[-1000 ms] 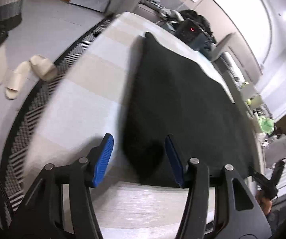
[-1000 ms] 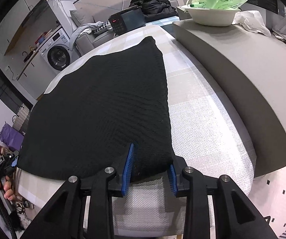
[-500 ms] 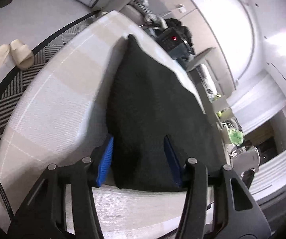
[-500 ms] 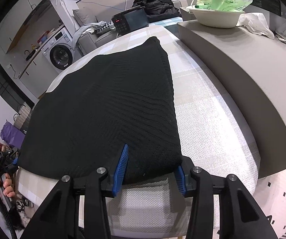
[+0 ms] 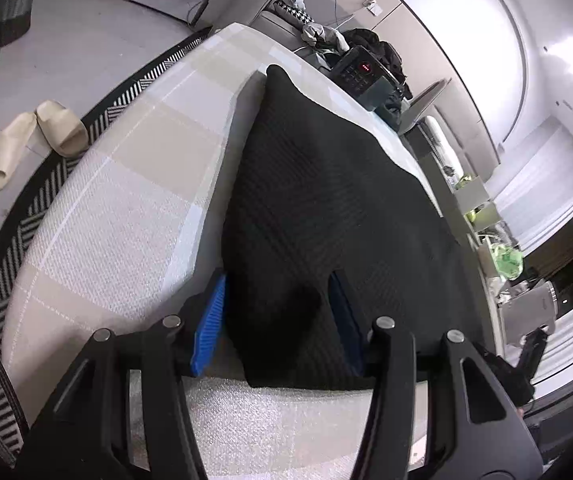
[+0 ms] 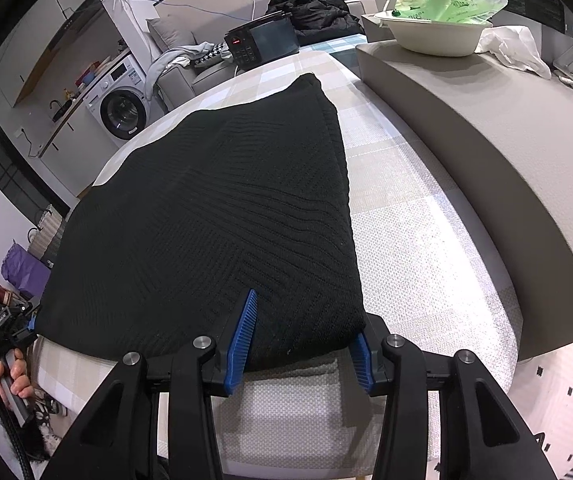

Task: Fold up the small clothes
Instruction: 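Pinch the sweater edge with the left gripper while the right gripper holds it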

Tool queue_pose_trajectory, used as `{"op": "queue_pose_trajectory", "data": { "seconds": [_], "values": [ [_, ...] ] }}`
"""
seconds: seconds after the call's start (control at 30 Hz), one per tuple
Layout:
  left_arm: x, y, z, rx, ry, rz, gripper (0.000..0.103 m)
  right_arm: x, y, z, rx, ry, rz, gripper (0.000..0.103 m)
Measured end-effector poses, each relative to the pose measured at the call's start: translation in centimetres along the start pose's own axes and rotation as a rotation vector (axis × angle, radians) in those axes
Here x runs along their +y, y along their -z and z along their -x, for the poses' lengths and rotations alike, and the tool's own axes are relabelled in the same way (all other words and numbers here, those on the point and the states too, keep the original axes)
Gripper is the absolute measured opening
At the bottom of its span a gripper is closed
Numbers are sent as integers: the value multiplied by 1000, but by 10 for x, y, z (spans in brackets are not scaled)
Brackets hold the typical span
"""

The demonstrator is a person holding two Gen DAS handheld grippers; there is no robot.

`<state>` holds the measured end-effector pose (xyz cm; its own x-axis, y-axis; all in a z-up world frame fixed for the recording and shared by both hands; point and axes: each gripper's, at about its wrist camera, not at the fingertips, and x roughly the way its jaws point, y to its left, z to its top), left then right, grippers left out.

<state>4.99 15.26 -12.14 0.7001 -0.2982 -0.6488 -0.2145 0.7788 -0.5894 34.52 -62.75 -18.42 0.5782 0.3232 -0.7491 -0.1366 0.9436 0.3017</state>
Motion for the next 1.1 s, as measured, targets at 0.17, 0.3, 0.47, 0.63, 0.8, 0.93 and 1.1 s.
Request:
{"op": "queue_pose_trajectory", "data": {
  "seconds": [0.17, 0.3, 0.47, 0.63, 0.8, 0.93, 1.1],
  "values": [
    [6, 3, 4, -20, -15, 1, 16, 0, -2, -1, 2, 5, 4, 44],
    [10, 4, 11, -33, -31, -15, 7, 1, -2, -1, 7, 10, 11, 44],
    [9, 4, 20, -43, -69, -47, 6, 3, -2, -1, 8, 17, 21, 44],
    [12, 1, 36, -83, -181, -88, 5, 3, 0, 0, 2, 19, 39, 44],
    [24, -1, 46, -86, -91, -37, 6, 4, 0, 0, 8, 22, 42, 44],
    [22, 1, 49, -58, -3, -20, 47, 4, -1, 0, 16, 26, 39, 44],
    [1, 9, 41, -23, -52, -102, 56, 2, -5, -1, 25, 28, 31, 44]
  ]
}}
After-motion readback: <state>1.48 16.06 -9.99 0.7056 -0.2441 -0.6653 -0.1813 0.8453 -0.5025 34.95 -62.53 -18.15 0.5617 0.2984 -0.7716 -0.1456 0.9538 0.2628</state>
